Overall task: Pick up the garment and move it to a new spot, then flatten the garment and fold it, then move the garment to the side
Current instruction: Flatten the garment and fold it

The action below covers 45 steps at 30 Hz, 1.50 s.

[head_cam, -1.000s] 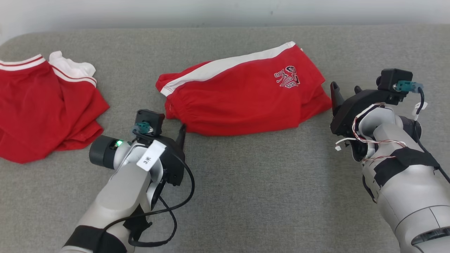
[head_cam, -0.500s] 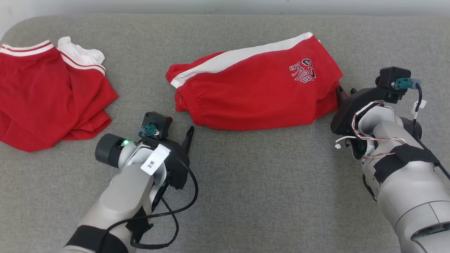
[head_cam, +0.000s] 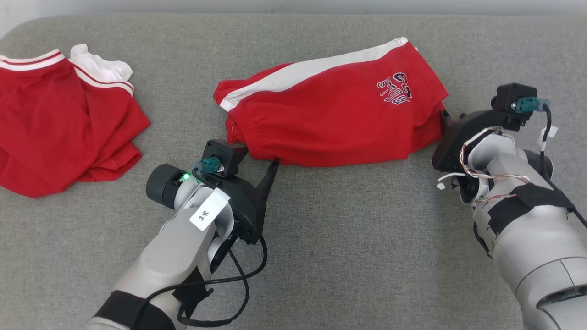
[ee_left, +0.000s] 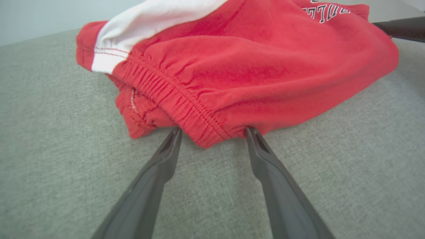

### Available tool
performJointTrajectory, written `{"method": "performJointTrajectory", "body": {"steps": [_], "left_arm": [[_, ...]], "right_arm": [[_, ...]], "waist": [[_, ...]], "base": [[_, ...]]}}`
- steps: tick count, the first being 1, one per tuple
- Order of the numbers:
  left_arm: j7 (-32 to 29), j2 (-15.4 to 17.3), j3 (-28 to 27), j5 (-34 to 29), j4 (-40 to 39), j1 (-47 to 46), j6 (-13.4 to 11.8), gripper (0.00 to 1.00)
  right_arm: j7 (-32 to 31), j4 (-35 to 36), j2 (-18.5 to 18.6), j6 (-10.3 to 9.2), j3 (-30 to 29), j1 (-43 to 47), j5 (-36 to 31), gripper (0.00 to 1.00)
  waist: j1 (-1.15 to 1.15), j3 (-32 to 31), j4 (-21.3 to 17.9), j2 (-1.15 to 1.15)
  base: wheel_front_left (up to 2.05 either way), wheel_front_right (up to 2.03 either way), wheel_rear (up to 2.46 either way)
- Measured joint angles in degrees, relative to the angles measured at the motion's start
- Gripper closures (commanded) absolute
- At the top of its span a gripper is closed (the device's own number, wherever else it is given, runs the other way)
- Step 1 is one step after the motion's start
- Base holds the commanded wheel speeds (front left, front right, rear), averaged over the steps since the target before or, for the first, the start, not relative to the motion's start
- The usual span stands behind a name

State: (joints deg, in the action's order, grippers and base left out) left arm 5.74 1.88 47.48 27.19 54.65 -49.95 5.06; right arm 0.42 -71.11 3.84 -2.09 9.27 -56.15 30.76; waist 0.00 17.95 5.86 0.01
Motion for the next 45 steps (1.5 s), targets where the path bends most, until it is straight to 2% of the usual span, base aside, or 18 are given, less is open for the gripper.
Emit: {"method": "performJointTrajectory", "body": {"steps": [3, 7, 8, 11, 13, 15, 16, 17, 18, 20, 22, 24, 30, 33, 35, 36, 37, 45], "left_arm": [[-0.2, 0.0, 0.5, 0.1, 0.0, 0.0, 0.0, 0.53], [-0.7, 0.0, 1.5, 0.4, -0.3, -0.2, 0.0, 0.93], [-0.7, 0.0, 1.7, 0.6, -0.3, -0.3, 0.0, 0.99], [-0.9, 0.0, 1.9, 0.6, -0.2, -1.1, 0.0, 1.00], [-0.9, 0.0, 1.9, 0.6, -0.2, -1.1, 0.1, 0.91], [-0.9, 0.0, 2.1, 0.9, -0.1, -1.1, 0.1, 0.79], [-0.9, 0.0, 2.3, 1.5, -0.1, -1.2, 0.1, 0.73], [-0.9, 0.0, 2.4, 1.8, -0.1, -1.2, 0.1, 0.64], [-0.9, 0.0, 2.6, 1.9, 0.0, -1.2, 0.1, 0.53], [-0.9, 0.0, 2.9, 2.1, 0.0, -1.4, 0.1, 0.18], [-0.9, 0.0, 3.2, 2.1, 0.0, -1.9, 0.1, 0.14], [-0.9, 0.0, 3.3, 2.3, 0.0, -2.2, 0.1, 0.19], [-0.9, 0.0, 4.0, 2.8, -0.1, -2.2, 0.1, 0.33], [-0.9, 0.0, 4.6, 3.1, -0.1, -2.2, 0.1, 0.51], [-0.9, 0.0, 4.9, 3.2, 0.0, -2.2, 0.1, 0.66], [-0.9, 0.0, 5.0, 3.2, 0.1, -2.2, 0.1, 0.93], [-1.1, 0.0, 5.1, 3.3, 0.3, -2.2, 0.1, 1.00], [-1.2, 0.0, 5.5, 3.6, 2.1, -2.1, 0.6, 1.00]], "right_arm": [[-0.3, -0.1, 0.0, 0.00, 0.3, -1.0, 0.2, 0.54], [-0.5, -0.3, 0.0, -0.02, 0.8, -1.3, 1.0, 0.83], [-0.8, -0.4, 0.0, -0.22, 0.8, -1.4, 1.0, 0.84], [-1.0, -0.6, 0.0, -0.49, 1.0, -1.9, 1.4, 0.86], [-1.0, -0.7, 0.0, -0.51, 1.1, -1.9, 1.5, 0.81], [-1.3, -0.7, 0.0, -0.51, 1.2, -1.9, 1.8, 0.54], [-1.4, -0.7, 0.0, -0.49, 1.4, -1.9, 2.2, 0.05], [-1.4, -0.7, 0.0, -0.49, 1.5, -1.9, 2.6, 0.00], [-1.4, -0.6, 0.0, -0.49, 1.5, -2.0, 3.0, 0.00], [-1.4, -0.4, 0.0, -0.51, 1.5, -2.0, 3.5, 0.00], [-1.3, -0.4, 0.0, -0.51, 1.5, -2.0, 3.8, 0.00], [-1.4, -0.3, 0.0, -0.51, 1.8, -2.0, 4.5, 0.00], [-2.3, -0.5, 0.0, -0.49, 3.2, -1.8, 5.1, 0.64], [-3.2, -0.7, 0.1, -0.51, 4.1, -1.6, 5.2, 1.00], [-3.6, -0.7, 0.1, -0.78, 4.5, -1.6, 5.5, 1.00], [-3.9, -0.7, 0.1, -0.93, 4.7, -1.6, 5.6, 1.00], [-4.0, -0.6, 0.1, -0.94, 4.8, -1.6, 5.7, 1.00], [-4.9, -0.8, 0.0, -1.01, 5.5, -0.6, 7.0, 1.00]], "waist": [[0.00, 0.3, -0.1, 0.00], [0.00, 0.8, 0.1, 0.00], [0.00, 0.9, 0.2, 0.00], [0.00, 1.1, 0.3, 0.00], [0.00, 1.2, 0.5, 0.00], [0.00, 1.3, 0.6, 0.00], [0.00, 1.3, 0.6, 0.00], [0.00, 1.3, 0.7, 0.00], [0.00, 1.4, 0.8, 0.00], [0.00, 1.4, 0.9, 0.00], [0.00, 1.4, 1.0, 0.00], [0.00, 1.4, 1.1, 0.00], [0.00, 1.3, 1.3, 0.00], [-0.01, 1.2, 1.4, 0.00], [-0.01, 1.2, 1.5, -0.01], [-0.01, 1.1, 1.5, 0.00], [-0.01, 1.1, 1.5, -0.01], [-0.01, -0.5, 1.3, 0.00]], "base": [[0.00, 0.00, 0.00], [0.00, 0.00, 0.00], [0.00, 0.00, 0.00], [0.00, 0.00, 0.00], [0.00, 0.00, 0.00], [0.00, 0.00, 0.00], [0.00, 0.00, 0.00], [0.00, 0.00, 0.00], [0.00, 0.00, 0.00], [0.00, 0.00, 0.00], [0.00, 0.00, 0.00], [0.00, 0.00, 0.00], [0.00, 0.00, 0.00], [0.00, 0.00, 0.00], [0.00, 0.00, 0.00], [0.00, 0.00, 0.00], [0.00, 0.00, 0.00], [0.00, 0.00, 0.00]]}}
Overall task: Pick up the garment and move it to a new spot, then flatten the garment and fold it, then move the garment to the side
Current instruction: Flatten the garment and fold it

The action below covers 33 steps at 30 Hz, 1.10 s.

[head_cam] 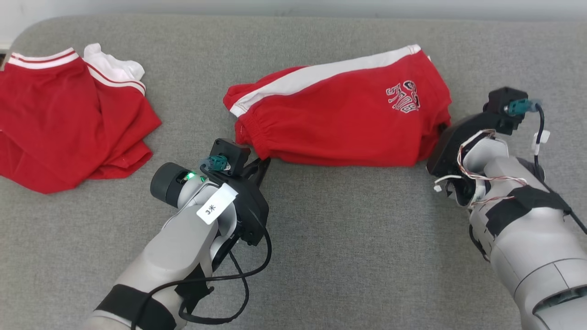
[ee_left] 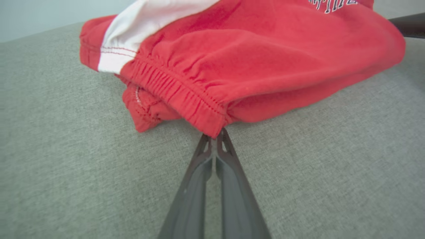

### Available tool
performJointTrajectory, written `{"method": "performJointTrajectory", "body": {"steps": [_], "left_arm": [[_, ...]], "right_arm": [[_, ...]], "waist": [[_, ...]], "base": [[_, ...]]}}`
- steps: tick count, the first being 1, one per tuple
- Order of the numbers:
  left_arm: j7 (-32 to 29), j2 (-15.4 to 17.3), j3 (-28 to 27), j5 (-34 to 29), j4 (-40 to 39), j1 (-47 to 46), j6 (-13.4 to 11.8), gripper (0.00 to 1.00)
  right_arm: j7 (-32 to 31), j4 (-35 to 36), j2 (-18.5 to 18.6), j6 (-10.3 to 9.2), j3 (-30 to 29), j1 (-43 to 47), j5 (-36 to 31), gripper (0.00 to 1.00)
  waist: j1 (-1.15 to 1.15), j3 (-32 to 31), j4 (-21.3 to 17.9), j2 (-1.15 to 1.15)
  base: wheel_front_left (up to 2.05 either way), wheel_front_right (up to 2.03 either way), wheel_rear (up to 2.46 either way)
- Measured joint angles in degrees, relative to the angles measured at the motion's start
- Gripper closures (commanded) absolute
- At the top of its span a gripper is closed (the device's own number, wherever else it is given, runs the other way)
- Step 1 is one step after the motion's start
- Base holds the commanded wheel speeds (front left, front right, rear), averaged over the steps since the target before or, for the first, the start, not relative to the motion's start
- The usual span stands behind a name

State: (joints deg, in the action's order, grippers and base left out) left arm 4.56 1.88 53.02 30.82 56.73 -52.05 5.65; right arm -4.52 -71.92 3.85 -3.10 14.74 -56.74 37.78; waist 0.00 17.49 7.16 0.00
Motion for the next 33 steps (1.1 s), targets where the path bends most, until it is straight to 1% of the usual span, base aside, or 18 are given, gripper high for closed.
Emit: {"method": "performJointTrajectory", "body": {"steps": [4, 8, 12, 16, 17, 20, 22, 27, 33], "left_arm": [[0.3, 0.0, 0.5, 0.1, 0.9, 0.1, 0.5, 1.00], [0.5, 0.0, 1.7, 0.1, 1.9, 0.7, 1.0, 1.00], [0.9, 0.4, 3.1, 0.1, 2.2, 2.9, 1.5, 1.00], [1.6, 1.7, 4.7, 0.1, 2.1, 5.4, 1.5, 1.00], [1.6, 1.7, 4.7, 0.1, 2.1, 5.4, 1.5, 1.00], [2.1, 2.5, 6.0, 0.5, 1.6, 7.9, 1.5, 1.00], [2.6, 3.1, 7.4, 0.6, 0.4, 9.9, 1.5, 1.00], [3.1, 5.1, 10.9, 2.3, -2.5, 14.9, 1.5, 1.00], [3.6, 8.0, 12.2, 3.8, -6.0, 18.1, 1.5, 1.00]], "right_arm": [[-0.1, -0.2, 0.0, 0.16, 0.2, 1.1, 0.5, 1.00], [-0.4, -0.2, -0.1, 1.32, 0.2, 3.5, 1.6, 1.00], [-0.6, -0.3, -0.1, 3.16, 0.1, 5.8, 3.2, 1.00], [-0.5, -0.2, -0.2, 5.09, 0.7, 8.6, 3.5, 1.00], [-0.5, -0.2, -0.2, 5.09, 0.7, 8.6, 3.5, 1.00], [0.1, 0.5, -0.2, 6.55, 0.9, 11.8, 4.7, 1.00], [0.6, 0.8, -0.3, 7.09, 1.1, 14.1, 5.2, 1.00], [2.1, 1.2, -0.4, 7.75, 1.2, 20.1, 5.8, 1.00], [4.8, 1.7, -0.5, 8.18, 1.1, 25.3, 6.0, 1.00]], "waist": [[0.00, -1.4, -0.2, 0.00], [0.00, -3.3, -0.5, 0.00], [0.00, -5.7, -0.7, 0.00], [-0.01, -8.4, -1.1, 0.00], [-0.01, -8.4, -1.1, 0.00], [0.00, -10.7, -1.3, -0.01], [-0.01, -12.3, -1.4, 0.00], [-0.01, -16.1, -1.8, -0.01], [-0.01, -19.7, -2.0, -0.01]], "base": [[0.00, 0.00, 0.00], [0.00, 0.00, 0.00], [0.00, 0.00, 0.00], [0.00, 0.00, 0.00], [0.00, 0.00, 0.00], [0.00, 0.00, 0.00], [0.00, 0.00, 0.00], [0.00, 0.00, 0.00], [0.00, 0.00, 0.00]]}}
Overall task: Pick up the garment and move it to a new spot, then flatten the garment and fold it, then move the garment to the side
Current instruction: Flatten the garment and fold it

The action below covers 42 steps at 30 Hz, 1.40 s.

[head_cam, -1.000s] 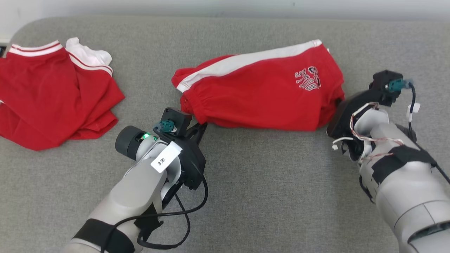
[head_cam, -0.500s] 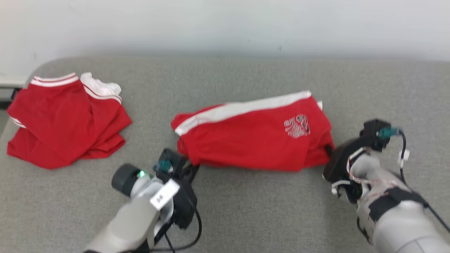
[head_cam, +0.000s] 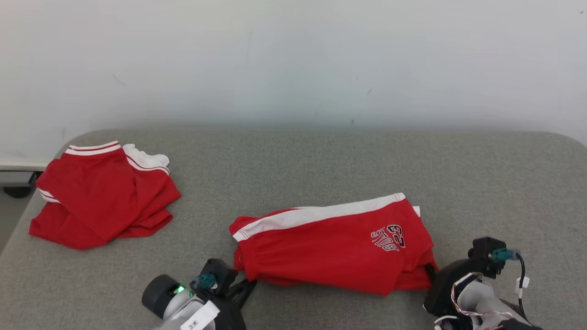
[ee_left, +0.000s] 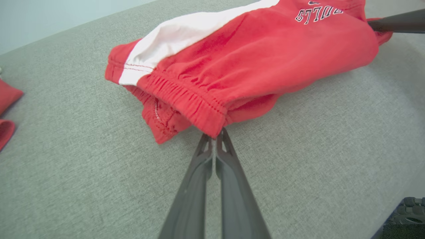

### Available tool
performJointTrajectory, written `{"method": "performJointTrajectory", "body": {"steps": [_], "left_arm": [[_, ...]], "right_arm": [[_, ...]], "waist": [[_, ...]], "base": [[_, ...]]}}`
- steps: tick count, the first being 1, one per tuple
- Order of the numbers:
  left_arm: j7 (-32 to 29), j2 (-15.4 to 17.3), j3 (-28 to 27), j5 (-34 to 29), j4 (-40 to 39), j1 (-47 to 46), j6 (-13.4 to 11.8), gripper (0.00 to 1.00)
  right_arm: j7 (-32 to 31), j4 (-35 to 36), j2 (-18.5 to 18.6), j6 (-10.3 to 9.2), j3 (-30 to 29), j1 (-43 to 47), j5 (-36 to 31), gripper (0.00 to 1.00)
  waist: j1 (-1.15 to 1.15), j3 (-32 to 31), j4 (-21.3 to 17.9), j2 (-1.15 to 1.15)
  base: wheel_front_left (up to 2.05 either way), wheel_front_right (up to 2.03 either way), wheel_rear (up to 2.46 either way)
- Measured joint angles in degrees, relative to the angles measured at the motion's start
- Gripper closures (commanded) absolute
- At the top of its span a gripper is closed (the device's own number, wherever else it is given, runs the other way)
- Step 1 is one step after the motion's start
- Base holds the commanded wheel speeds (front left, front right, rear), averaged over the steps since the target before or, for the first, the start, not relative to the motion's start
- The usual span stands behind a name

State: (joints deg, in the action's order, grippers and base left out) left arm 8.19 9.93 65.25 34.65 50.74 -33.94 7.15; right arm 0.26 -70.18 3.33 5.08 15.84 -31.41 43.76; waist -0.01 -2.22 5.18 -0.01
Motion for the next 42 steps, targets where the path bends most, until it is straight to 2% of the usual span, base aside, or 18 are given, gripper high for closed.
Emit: {"method": "performJointTrajectory", "body": {"steps": [6, 15, 16, 17, 18, 23, 30, 33, 36, 42], "left_arm": [[-0.3, 2.9, 2.1, 1.0, -2.8, 2.5, 0.0, 1.00], [-2.5, 5.5, 4.4, 2.1, -7.1, 4.2, 0.0, 1.00], [-2.7, 5.8, 4.4, 2.1, -7.3, 4.2, 0.0, 1.00], [-2.8, 6.0, 4.4, 2.1, -7.4, 4.2, 0.0, 0.80], [-3.2, 6.3, 4.4, 2.1, -7.6, 4.2, 0.0, 0.00], [-3.6, 6.8, 2.8, 3.0, -7.7, 4.3, -0.4, 0.00], [-1.8, 7.6, -2.8, 7.0, -7.9, 7.5, -7.0, 0.00], [0.8, 8.7, -6.1, 9.4, -8.7, 9.6, -10.4, 0.00], [4.4, 9.1, -9.4, 10.6, -10.6, 11.1, -13.3, 0.00], [6.2, 10.6, -14.0, 11.0, -15.8, 14.6, -13.8, 0.00]], "right_arm": [[1.6, 1.9, -0.1, 0.53, 1.2, 4.5, 0.0, 1.00], [3.6, 6.4, -0.1, 0.56, 2.6, 9.5, 1.1, 1.00], [3.8, 7.1, -0.1, 0.56, 2.6, 9.9, 1.2, 0.76], [3.9, 7.4, -0.1, 0.56, 2.7, 10.1, 1.2, 0.34], [4.0, 7.6, -0.1, 0.55, 2.6, 10.2, 1.2, 0.00], [5.4, 9.6, -0.6, -0.34, 2.6, 11.0, 0.9, 0.00], [8.1, 11.9, 0.7, -2.49, 1.8, 13.8, 0.6, 0.00], [10.1, 13.7, 1.7, -3.59, 1.3, 15.1, 0.5, 0.00], [12.4, 16.7, 2.9, -3.64, 0.6, 16.6, 0.3, 0.00], [13.7, 24.0, 4.7, -3.47, 2.3, 18.3, -3.7, 0.00]], "waist": [[0.00, -1.8, -0.2, 0.00], [0.01, -1.7, -0.4, 0.00], [0.01, -1.6, -0.4, 0.00], [0.01, -1.6, -0.4, 0.00], [0.01, -1.5, -0.4, 0.00], [0.01, -1.4, -0.6, 0.00], [0.01, -2.5, -0.9, 0.00], [0.02, -3.3, -1.2, 0.01], [0.01, -4.2, -1.5, 0.01], [0.01, -6.0, -2.7, 0.01]], "base": [[0.00, 0.00, 0.00], [0.00, 0.00, 0.00], [0.00, 0.00, 0.00], [0.00, 0.00, 0.00], [0.00, 0.00, 0.00], [0.00, 0.00, 0.00], [0.00, 0.00, 0.00], [0.00, 0.00, 0.00], [0.00, 0.00, 0.00], [0.00, 0.00, 0.00]]}}
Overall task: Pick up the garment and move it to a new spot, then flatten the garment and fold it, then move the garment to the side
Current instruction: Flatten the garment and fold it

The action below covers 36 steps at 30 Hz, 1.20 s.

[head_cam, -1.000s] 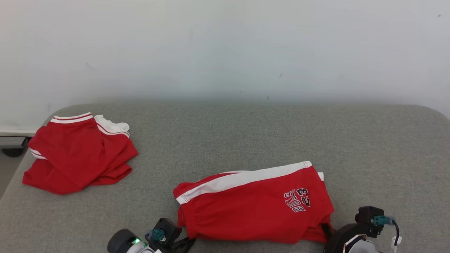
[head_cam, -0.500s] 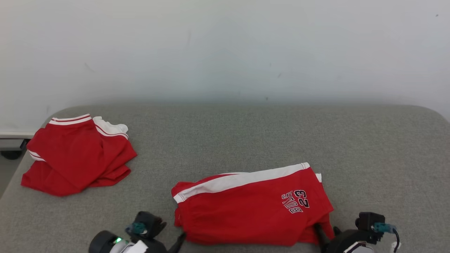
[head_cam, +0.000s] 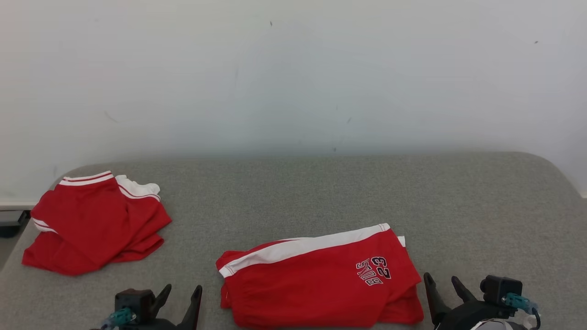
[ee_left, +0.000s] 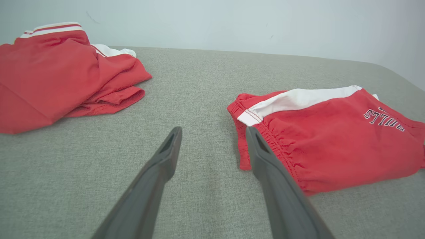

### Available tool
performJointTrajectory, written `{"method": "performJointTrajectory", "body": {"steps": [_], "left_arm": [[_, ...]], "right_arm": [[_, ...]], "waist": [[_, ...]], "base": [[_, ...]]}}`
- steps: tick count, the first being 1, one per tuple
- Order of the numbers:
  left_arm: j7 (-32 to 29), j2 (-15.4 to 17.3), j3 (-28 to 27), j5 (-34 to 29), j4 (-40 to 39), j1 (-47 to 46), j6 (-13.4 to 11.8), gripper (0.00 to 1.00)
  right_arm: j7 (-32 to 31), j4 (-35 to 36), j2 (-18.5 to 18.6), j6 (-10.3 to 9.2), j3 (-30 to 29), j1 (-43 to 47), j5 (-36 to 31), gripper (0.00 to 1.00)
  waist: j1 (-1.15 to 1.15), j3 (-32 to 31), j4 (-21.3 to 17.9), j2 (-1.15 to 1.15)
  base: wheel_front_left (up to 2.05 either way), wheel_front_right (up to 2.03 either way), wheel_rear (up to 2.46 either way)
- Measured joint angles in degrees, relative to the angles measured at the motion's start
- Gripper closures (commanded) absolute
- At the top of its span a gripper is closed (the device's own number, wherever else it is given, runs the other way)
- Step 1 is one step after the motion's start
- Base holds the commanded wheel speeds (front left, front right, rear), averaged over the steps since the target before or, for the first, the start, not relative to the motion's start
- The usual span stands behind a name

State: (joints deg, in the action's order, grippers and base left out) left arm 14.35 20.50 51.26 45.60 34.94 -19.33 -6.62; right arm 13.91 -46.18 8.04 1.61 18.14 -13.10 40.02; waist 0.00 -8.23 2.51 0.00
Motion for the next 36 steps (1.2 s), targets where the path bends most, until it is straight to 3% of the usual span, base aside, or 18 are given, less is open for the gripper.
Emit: {"method": "performJointTrajectory", "body": {"steps": [7, 15, 19, 30, 36], "left_arm": [[0.1, 1.3, -6.9, 0.1, -6.5, 4.6, -0.5, 0.00], [0.1, 0.6, -20.3, -5.7, -9.4, 10.8, -0.5, 0.00], [0.1, 0.0, -24.7, -9.0, -11.5, 14.6, -0.5, 0.00], [0.1, -4.1, -28.0, -17.5, -19.0, 18.4, -0.5, 0.00], [0.1, -3.9, -29.7, -20.3, -21.2, 19.1, -0.5, 0.00]], "right_arm": [[0.3, 8.5, 1.6, -0.21, 0.6, 2.8, -3.4, 0.00], [0.3, 20.5, 2.7, -4.60, -3.8, 8.1, -5.5, 0.00], [0.4, 25.3, 2.7, -5.42, -5.2, 10.3, -6.0, 0.00], [0.6, 33.5, 2.9, -6.66, -8.1, 13.8, -6.5, 0.00], [0.7, 35.9, 2.7, -6.98, -9.2, 14.4, -6.8, 0.00]], "waist": [[0.00, -1.7, -2.2, 0.00], [0.00, -2.6, -4.2, 0.00], [0.00, -2.3, -4.6, 0.00], [0.00, -0.8, -4.5, 0.01], [0.00, -0.1, -4.2, 0.00]], "base": [[0.00, 0.00, 0.00], [0.00, 0.00, 0.00], [0.00, 0.00, 0.00], [0.00, 0.00, 0.00], [0.00, 0.00, 0.00]]}}
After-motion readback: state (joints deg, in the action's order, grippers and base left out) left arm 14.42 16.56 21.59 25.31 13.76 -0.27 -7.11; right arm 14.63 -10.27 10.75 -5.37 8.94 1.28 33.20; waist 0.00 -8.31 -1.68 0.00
